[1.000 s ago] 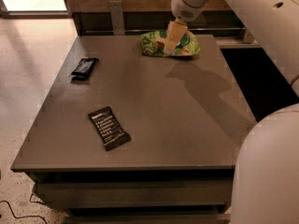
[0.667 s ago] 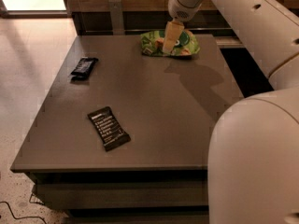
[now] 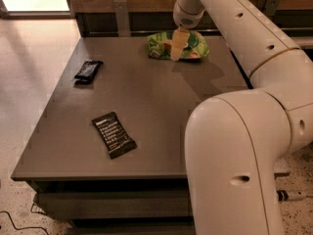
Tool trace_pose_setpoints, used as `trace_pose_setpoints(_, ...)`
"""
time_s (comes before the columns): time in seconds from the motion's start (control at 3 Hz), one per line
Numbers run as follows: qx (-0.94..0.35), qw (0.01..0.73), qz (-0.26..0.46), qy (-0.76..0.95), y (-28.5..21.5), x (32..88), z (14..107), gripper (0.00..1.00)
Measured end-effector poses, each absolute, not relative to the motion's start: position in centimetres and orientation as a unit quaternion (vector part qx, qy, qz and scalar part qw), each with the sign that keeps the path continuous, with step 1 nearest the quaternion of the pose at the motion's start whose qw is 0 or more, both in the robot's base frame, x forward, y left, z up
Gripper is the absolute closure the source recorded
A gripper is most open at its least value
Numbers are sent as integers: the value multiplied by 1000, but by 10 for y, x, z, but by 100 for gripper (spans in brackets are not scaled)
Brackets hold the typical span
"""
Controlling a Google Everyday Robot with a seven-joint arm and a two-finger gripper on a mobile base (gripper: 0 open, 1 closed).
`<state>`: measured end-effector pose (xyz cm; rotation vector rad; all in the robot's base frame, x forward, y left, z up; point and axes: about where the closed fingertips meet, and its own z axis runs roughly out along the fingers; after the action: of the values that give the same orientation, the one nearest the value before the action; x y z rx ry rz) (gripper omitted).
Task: Pick green rice chip bag
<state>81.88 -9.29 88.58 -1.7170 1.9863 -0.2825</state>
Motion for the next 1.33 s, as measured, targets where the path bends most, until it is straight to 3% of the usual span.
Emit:
trace_pose_setpoints(0.67, -637, 213, -77, 737, -88, 831, 843, 0)
trace_pose_setpoints(1.33, -637, 212, -75, 737, -86, 835, 835, 49)
